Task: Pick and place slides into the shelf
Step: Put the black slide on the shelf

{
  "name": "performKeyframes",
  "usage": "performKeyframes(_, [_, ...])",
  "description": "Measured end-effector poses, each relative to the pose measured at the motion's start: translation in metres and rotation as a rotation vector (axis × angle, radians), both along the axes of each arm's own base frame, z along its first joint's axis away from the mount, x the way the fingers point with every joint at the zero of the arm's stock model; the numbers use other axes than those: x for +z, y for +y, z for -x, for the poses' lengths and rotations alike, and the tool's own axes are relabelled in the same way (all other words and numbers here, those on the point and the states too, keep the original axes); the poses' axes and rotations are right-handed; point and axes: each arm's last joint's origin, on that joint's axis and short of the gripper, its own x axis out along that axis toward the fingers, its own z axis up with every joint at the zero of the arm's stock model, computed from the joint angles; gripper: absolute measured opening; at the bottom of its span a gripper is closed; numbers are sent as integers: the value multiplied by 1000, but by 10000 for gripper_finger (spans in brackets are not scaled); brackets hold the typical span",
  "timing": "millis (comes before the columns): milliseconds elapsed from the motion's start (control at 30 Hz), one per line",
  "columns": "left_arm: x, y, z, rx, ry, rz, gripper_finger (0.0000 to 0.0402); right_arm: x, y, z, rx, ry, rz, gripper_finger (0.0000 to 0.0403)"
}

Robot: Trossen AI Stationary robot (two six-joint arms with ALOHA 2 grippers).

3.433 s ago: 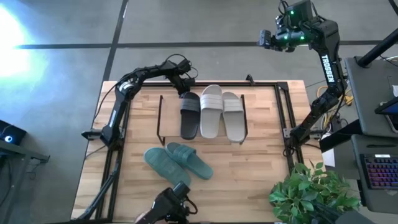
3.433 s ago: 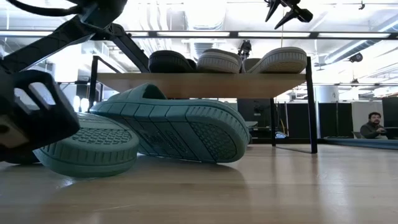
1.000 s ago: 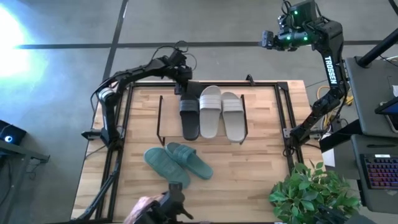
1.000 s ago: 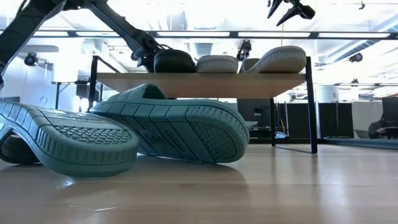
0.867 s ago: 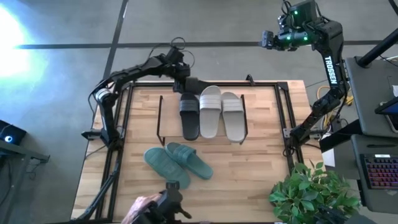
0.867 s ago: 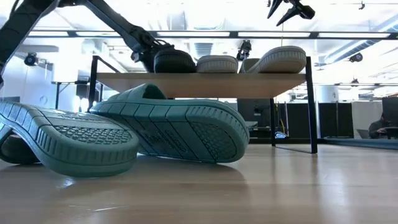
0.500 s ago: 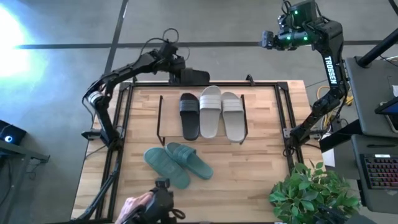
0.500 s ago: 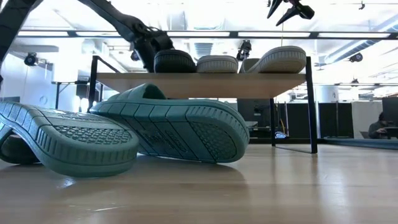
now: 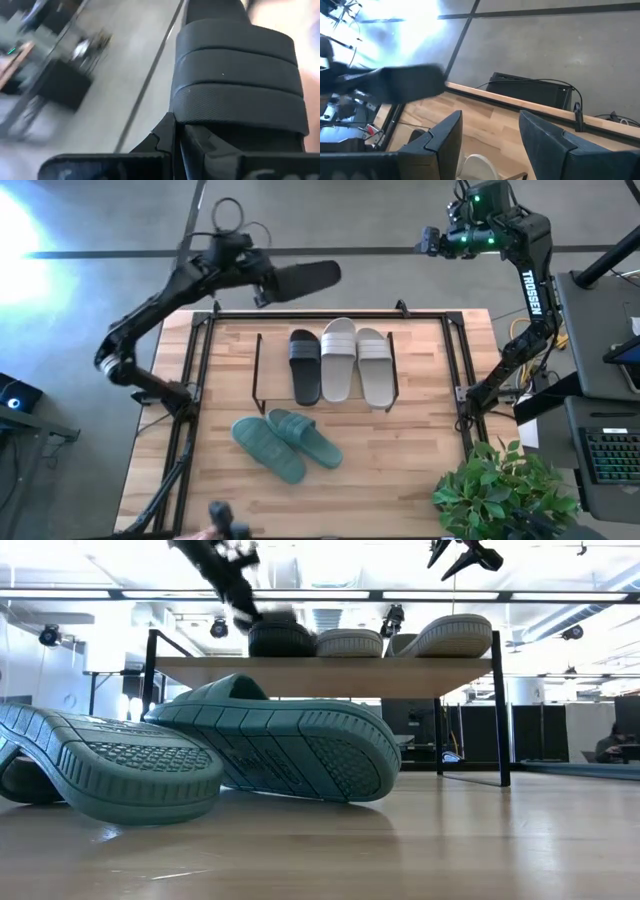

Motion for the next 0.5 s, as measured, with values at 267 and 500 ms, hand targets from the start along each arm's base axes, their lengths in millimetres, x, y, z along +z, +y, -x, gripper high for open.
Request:
performKeyframes(267, [23,-74,36,-293,-88,251,0,0,1,-1,31,-23,-15,187])
performKeyframes(500, [11,-131,74,-289,64,658,0,-3,11,-4,206,-135,-179,187])
